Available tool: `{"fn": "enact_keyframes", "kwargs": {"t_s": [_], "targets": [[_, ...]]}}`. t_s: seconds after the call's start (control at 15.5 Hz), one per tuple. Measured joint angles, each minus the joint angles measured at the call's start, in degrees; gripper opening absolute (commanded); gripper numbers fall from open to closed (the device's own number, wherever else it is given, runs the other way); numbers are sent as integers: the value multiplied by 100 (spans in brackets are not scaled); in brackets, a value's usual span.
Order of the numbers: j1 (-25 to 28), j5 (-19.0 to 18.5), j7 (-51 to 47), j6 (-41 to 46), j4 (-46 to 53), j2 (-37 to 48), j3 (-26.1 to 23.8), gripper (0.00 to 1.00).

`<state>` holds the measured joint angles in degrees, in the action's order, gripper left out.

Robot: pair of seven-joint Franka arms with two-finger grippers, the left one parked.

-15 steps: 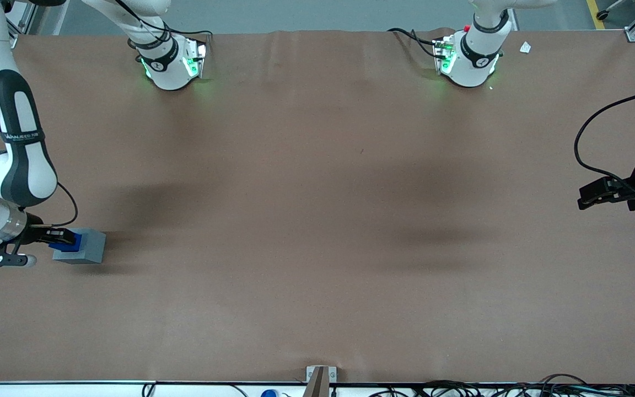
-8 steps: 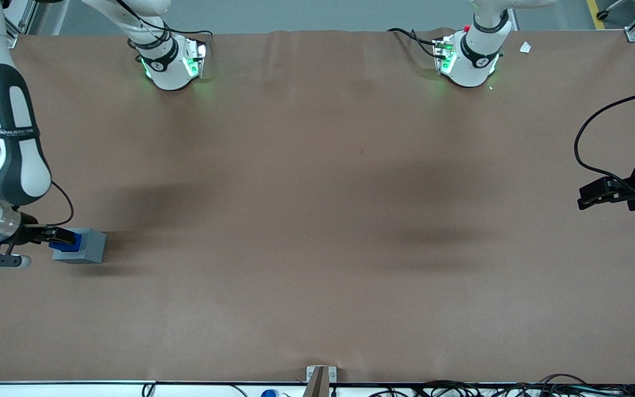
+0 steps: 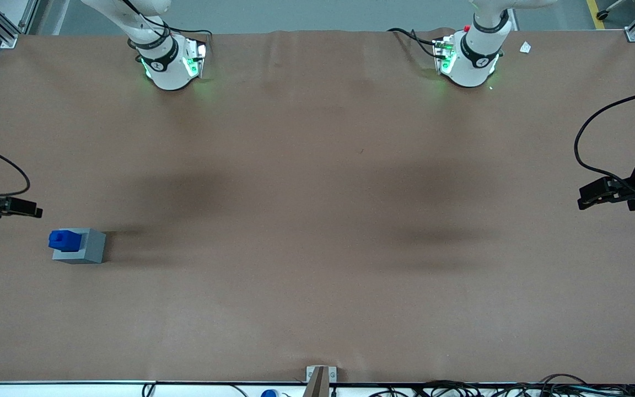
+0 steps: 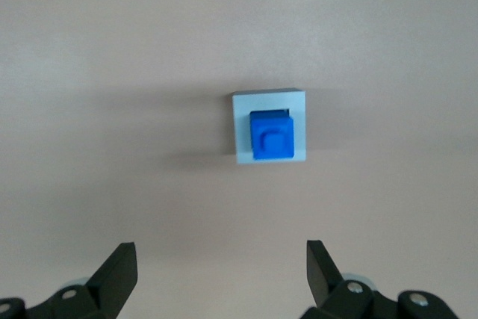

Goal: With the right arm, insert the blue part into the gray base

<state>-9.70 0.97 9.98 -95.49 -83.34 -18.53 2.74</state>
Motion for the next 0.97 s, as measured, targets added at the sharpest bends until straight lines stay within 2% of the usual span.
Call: {"fn": "enact_keyframes", "kwargs": {"t_s": [0.45,0.65,0.97], "targets": [[523,-1,-857,1095,106,1017,-10,100],[676,0,-1142,1195,-27,1462,-12,100],[1042,-6,-1379,978,-887,2332,-22,100]]}}
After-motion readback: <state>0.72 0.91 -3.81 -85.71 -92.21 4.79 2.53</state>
